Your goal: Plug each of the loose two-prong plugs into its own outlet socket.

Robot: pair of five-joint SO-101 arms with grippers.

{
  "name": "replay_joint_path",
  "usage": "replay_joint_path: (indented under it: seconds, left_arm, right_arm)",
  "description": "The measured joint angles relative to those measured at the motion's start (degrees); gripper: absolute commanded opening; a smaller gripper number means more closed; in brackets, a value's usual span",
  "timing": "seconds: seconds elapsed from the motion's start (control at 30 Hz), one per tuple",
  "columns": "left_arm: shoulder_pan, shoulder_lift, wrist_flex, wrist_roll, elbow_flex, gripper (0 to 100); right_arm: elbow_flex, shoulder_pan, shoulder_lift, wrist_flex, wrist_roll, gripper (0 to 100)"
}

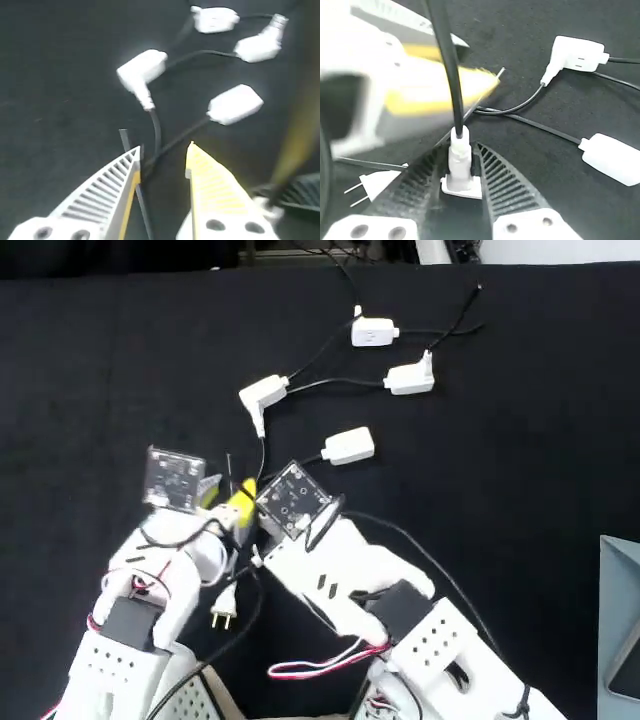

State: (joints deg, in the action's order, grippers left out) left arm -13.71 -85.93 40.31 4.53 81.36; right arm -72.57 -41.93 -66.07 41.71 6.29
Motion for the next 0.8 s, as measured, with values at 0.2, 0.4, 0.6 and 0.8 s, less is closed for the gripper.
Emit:
replay_joint_path:
  seconds: [0.2, 0.4, 0.6, 0.8]
  left_arm:
    - [-7.2, 0.0, 0.0, -8.1, 0.0, 7]
    - [-10.5, 0.0, 0.0, -11.7, 0.0, 7]
    - [-4.8, 0.0, 0.0, -11.9, 0.0, 7]
    - [12.2, 0.0, 0.0, -11.9, 0.0, 6]
  right_arm:
    - [-0.9, -0.3, -0.1, 0.0, -0.4, 1.1]
    - [-0.9, -0.3, -0.1, 1.0, -0.3, 1.1]
    - [-0.9, 1.0, -0.1, 3.1, -0.3, 1.1]
    - [-1.6, 2.5, -0.1, 3.3, -0.3, 1.1]
